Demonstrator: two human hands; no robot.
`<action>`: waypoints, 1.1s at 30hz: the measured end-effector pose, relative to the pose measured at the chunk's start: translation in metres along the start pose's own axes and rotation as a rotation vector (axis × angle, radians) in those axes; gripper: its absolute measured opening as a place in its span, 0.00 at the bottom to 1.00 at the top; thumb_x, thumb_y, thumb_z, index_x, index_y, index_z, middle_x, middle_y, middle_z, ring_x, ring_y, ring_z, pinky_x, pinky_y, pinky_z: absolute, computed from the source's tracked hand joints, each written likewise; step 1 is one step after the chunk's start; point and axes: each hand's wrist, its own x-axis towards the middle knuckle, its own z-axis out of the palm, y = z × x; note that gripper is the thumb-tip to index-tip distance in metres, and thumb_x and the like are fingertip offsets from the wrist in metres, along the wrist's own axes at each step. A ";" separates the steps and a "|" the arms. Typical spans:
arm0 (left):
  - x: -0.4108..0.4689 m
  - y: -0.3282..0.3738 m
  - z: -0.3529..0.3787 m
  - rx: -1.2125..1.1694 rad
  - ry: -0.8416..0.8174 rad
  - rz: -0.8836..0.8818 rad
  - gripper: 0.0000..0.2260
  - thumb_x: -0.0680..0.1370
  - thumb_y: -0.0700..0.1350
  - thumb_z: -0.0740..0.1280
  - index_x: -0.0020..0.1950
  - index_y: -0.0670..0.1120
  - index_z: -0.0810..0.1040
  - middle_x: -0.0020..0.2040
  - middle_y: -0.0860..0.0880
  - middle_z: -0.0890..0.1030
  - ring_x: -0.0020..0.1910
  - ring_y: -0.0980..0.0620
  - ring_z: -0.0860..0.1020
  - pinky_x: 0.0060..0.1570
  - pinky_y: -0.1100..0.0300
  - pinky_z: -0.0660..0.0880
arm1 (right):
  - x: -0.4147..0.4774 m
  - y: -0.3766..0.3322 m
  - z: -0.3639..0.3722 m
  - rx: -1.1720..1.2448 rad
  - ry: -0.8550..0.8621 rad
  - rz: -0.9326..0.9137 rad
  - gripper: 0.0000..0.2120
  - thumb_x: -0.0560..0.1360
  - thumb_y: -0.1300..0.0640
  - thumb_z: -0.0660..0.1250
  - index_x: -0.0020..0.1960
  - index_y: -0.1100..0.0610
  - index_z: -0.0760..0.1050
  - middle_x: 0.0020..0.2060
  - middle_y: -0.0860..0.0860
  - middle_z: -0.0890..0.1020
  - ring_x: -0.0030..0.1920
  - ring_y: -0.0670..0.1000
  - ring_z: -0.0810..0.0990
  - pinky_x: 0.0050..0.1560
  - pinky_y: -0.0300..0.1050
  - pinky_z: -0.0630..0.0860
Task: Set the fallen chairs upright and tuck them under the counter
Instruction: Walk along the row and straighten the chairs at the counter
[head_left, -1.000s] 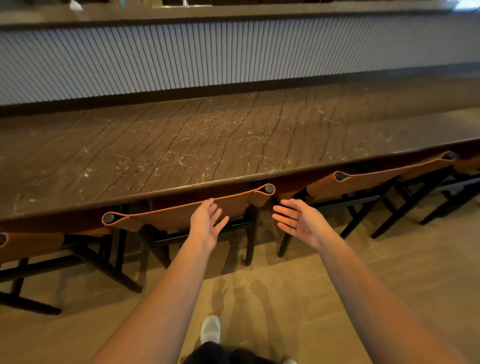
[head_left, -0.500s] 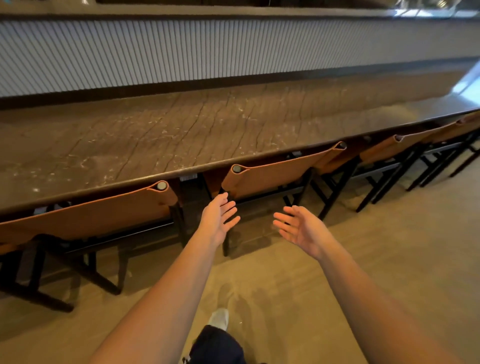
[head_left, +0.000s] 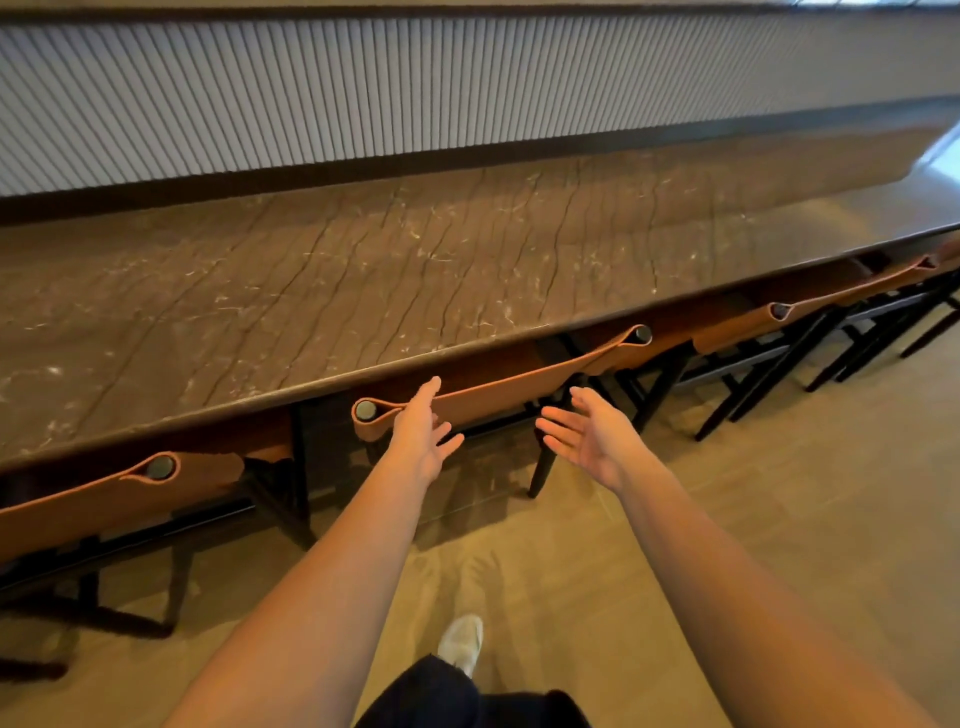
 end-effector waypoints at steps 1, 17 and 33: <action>0.006 0.000 0.005 -0.017 0.028 -0.001 0.30 0.75 0.49 0.71 0.74 0.51 0.62 0.73 0.42 0.65 0.70 0.41 0.67 0.56 0.45 0.74 | 0.010 -0.008 -0.002 0.010 0.005 0.011 0.24 0.81 0.51 0.61 0.74 0.55 0.61 0.61 0.59 0.79 0.56 0.57 0.81 0.54 0.52 0.78; 0.052 0.009 0.028 -0.256 0.470 0.035 0.14 0.79 0.34 0.60 0.66 0.40 0.70 0.60 0.39 0.76 0.60 0.39 0.76 0.54 0.44 0.76 | 0.133 -0.078 -0.017 -0.055 -0.025 0.278 0.10 0.77 0.58 0.68 0.56 0.57 0.72 0.53 0.63 0.80 0.49 0.61 0.80 0.40 0.57 0.80; 0.041 0.006 -0.002 -0.322 0.588 0.074 0.12 0.75 0.27 0.60 0.52 0.42 0.72 0.46 0.40 0.75 0.50 0.34 0.78 0.35 0.42 0.80 | 0.135 -0.064 -0.003 0.052 -0.070 0.333 0.18 0.78 0.71 0.55 0.67 0.62 0.66 0.60 0.64 0.75 0.61 0.65 0.76 0.60 0.65 0.73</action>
